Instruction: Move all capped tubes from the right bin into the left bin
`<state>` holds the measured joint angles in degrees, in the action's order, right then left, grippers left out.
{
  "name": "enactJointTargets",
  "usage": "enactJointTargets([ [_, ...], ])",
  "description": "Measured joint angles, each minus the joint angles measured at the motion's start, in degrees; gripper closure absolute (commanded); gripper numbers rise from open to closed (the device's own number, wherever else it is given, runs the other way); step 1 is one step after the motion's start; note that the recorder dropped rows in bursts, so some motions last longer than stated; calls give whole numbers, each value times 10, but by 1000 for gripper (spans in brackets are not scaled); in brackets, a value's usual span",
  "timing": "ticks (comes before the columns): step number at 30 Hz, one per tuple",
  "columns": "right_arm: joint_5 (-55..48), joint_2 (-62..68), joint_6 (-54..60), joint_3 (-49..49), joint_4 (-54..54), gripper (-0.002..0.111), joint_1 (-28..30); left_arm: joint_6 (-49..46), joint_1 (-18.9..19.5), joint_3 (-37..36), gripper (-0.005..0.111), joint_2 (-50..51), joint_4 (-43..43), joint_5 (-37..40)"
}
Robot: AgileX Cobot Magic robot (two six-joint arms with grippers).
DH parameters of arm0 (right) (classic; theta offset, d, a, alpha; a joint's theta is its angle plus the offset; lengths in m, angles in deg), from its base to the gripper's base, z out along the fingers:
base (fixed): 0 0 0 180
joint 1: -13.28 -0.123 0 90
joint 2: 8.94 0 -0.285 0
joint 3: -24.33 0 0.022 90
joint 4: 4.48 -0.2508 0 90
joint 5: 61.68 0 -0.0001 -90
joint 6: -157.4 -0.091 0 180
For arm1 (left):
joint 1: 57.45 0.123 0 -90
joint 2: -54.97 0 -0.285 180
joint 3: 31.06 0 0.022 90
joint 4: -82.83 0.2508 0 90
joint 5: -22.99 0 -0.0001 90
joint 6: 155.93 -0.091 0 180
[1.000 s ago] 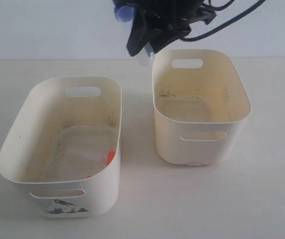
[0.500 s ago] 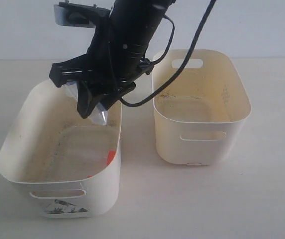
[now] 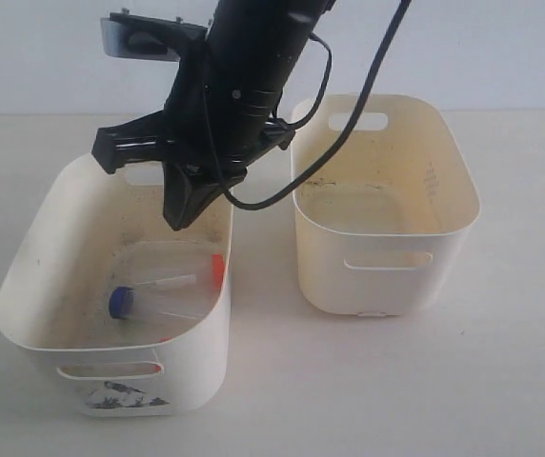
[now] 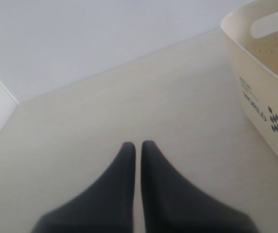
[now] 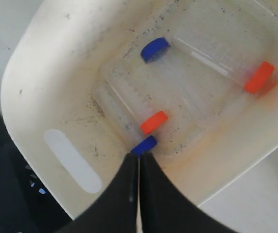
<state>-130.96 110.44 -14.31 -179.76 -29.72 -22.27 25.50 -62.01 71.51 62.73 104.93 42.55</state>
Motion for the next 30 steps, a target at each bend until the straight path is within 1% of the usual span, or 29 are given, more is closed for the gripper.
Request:
enactJointTargets([
  [8,-4,-17,6,1,45,108,0,0,0,0,102,0,0,0],
  [18,-6,-89,6,1,88,108,0,0,0,0,102,0,0,0],
  [30,-6,-113,6,1,93,108,0,0,0,0,102,0,0,0],
])
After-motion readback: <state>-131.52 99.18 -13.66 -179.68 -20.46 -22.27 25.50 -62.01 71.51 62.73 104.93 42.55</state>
